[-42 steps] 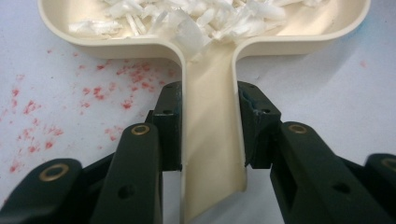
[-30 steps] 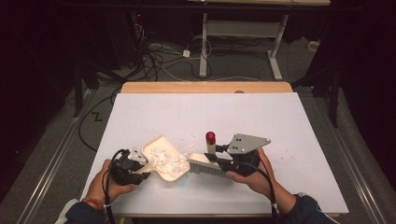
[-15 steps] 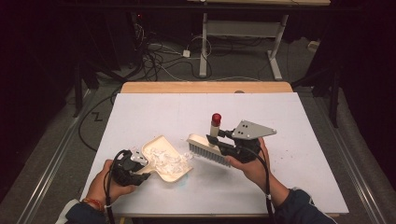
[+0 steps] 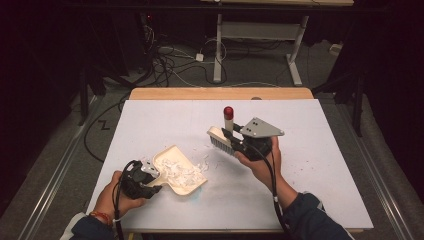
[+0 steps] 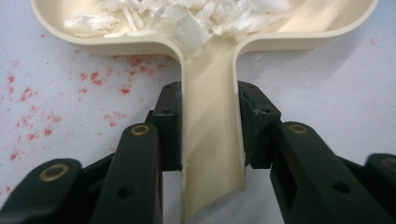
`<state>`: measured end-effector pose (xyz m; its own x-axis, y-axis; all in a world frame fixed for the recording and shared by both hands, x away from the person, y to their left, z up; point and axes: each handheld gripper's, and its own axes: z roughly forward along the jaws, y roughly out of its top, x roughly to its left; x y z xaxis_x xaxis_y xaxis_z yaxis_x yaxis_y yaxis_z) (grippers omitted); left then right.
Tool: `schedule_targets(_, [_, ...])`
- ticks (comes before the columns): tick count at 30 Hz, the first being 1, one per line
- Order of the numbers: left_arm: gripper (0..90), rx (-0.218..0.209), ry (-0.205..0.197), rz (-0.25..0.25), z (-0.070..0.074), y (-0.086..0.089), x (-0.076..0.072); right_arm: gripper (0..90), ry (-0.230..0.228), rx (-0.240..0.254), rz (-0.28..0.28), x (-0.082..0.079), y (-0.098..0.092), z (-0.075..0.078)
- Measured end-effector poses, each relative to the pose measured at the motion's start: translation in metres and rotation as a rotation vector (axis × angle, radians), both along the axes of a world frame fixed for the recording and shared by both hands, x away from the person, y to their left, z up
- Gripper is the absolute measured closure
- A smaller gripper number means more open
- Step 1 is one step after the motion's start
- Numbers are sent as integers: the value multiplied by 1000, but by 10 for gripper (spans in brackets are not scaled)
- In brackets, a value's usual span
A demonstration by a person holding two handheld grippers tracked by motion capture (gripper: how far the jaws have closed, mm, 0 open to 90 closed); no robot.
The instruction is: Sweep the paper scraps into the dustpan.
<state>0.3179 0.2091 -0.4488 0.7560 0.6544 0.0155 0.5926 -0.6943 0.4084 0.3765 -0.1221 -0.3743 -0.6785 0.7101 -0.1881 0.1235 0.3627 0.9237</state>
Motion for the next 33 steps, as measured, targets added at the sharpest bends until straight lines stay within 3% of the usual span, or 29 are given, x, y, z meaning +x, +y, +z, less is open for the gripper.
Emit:
schedule_targets(4, [631, -3, 6, 2, 0, 0, 1, 709, 1, -36, -44, 12, 13, -16])
schedule_targets(8, [631, -6, 8, 2, -1, -1, 2, 709, -13, -20, -31, 15, 27, -23])
schedule_targets(10, [631, -6, 7, 0, -2, -1, 2, 708, 17, 2, -3, 16, 34, -25])
schedule_targets(15, [632, -5, 6, -3, -2, -1, 2, 705, 26, 9, 53, 4, 53, -29])
schedule_targets(18, [632, -3, 8, 0, -3, -3, 2, 705, 36, -8, 118, -6, 67, -27])
schedule_targets(21, [631, -3, 9, 2, -4, -3, 2, 708, 75, 18, 201, -16, 79, -21])
schedule_targets(25, [631, 1, 7, -1, -5, -3, 2, 709, 75, 7, 269, -27, 88, -17])
schedule_targets(30, [631, 2, 5, -3, -5, -4, 2, 709, 66, 17, 307, -30, 87, -11])
schedule_targets(33, [631, 8, 7, -4, -7, -5, 2, 708, 50, 36, 299, -30, 81, -4])
